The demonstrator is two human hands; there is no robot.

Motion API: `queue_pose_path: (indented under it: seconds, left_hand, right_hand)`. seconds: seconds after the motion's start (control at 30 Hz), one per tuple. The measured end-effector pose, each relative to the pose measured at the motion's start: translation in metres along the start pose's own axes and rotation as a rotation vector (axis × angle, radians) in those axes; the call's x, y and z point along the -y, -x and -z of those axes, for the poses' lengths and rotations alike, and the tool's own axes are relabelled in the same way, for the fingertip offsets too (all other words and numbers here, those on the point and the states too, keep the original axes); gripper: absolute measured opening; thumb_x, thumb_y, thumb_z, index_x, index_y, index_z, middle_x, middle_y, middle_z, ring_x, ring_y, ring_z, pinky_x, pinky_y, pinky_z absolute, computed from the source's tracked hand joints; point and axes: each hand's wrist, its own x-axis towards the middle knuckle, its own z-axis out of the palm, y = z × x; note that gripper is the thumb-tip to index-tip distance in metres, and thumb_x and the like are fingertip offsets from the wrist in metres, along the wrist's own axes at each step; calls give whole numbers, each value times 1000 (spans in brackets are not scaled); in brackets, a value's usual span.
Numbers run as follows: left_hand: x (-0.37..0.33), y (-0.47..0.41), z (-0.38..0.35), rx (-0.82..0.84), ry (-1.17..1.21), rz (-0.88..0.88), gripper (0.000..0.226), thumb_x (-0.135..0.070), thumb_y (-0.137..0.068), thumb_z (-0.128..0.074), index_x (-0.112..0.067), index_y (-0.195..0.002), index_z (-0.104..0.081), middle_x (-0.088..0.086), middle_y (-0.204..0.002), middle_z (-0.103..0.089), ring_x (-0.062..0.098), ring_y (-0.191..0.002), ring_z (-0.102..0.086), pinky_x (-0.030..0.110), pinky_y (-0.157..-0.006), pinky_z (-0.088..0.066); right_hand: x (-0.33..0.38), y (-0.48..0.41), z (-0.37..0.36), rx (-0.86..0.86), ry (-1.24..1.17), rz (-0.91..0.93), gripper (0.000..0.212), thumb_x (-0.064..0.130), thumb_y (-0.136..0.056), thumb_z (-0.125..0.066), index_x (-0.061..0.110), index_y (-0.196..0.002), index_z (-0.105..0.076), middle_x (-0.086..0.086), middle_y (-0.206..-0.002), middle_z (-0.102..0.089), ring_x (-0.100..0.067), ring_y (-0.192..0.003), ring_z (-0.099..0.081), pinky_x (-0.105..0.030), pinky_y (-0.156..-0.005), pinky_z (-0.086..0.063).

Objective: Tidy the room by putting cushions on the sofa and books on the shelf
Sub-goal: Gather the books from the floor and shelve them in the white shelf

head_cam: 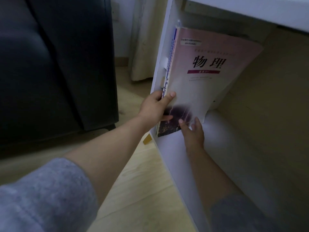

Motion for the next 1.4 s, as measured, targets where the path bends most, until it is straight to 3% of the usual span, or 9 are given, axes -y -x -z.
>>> queue_pose_path:
  seconds: [0.2,0.33,0.43,0.53,0.73,0.97,1.17,1.3,1.4]
  left_hand:
    - [6,-8,-6,-75,10,-45,21,-32,-90,-62,-11,-92,-59,3,-93,-62,22,-93,-64,42,-74,-60]
    - [10,-10,-6,-153,-5,-79,31,-33,-86,-67,-7,-70,-58,4,-71,-56,22,-79,-64,38,-67,-61]
    - [10,-8,-7,-142,-30,-48,36,-36,-86,-66,-2,-78,-59,7,-73,-56,24,-77,-65,38,-66,-61]
    - [14,-2,-5,-124,-28,15,36,-36,-86,-66,-1,-82,-58,16,-88,-63,33,-89,-68,41,-72,-60]
    - [25,20,9,-200,-28,50,42,-27,-84,-70,3,-111,-58,8,-99,-64,16,-85,-65,30,-67,-60]
    - [30,42,11,-218,-227,-14,51,-32,-85,-68,-8,-127,-52,1,-108,-62,17,-95,-63,39,-85,-56]
    - [21,40,10,-275,-342,-83,59,-35,-87,-66,-12,-138,-45,0,-127,-56,12,-104,-55,5,-55,-41]
    - [11,28,-2,-179,-381,-144,48,-31,-86,-67,-14,-128,-53,1,-122,-61,17,-107,-60,26,-82,-53]
    - [10,15,-6,-199,-452,-173,22,-31,-92,-58,-16,-107,-61,1,-100,-67,20,-94,-63,36,-85,-53]
  right_hand:
    - [-1,-8,-2,-6,10,1,79,24,-87,-70,18,-152,-25,-8,-156,-30,-19,-142,-32,-37,-115,-31]
    - [-1,-9,0,-1,31,25,77,23,-89,-68,16,-152,-25,-7,-155,-31,-18,-142,-32,-30,-114,-30]
    - [-1,-8,-1,-12,15,27,78,22,-87,-69,15,-152,-26,-8,-155,-32,-18,-141,-33,-33,-115,-31]
    - [-2,-8,-2,-26,2,29,77,22,-87,-70,14,-151,-28,-9,-154,-33,-17,-141,-34,-33,-114,-33]
    - [-4,-6,2,-17,-104,-5,78,19,-87,-70,15,-151,-27,-12,-155,-31,-19,-142,-32,-42,-112,-37]
    - [-1,7,2,-9,-76,1,75,22,-87,-69,17,-150,-29,-11,-153,-35,-19,-140,-36,-34,-111,-37]
    - [3,15,0,-5,-88,19,79,26,-86,-71,20,-151,-27,-13,-152,-34,-20,-137,-38,-37,-112,-37]
    - [13,7,-10,54,-90,86,87,27,-84,-73,22,-153,-19,-5,-152,-37,-15,-135,-41,-30,-110,-37]
    - [13,0,-14,77,-73,104,92,26,-83,-74,21,-154,-15,-6,-154,-35,-15,-136,-41,-34,-112,-37]
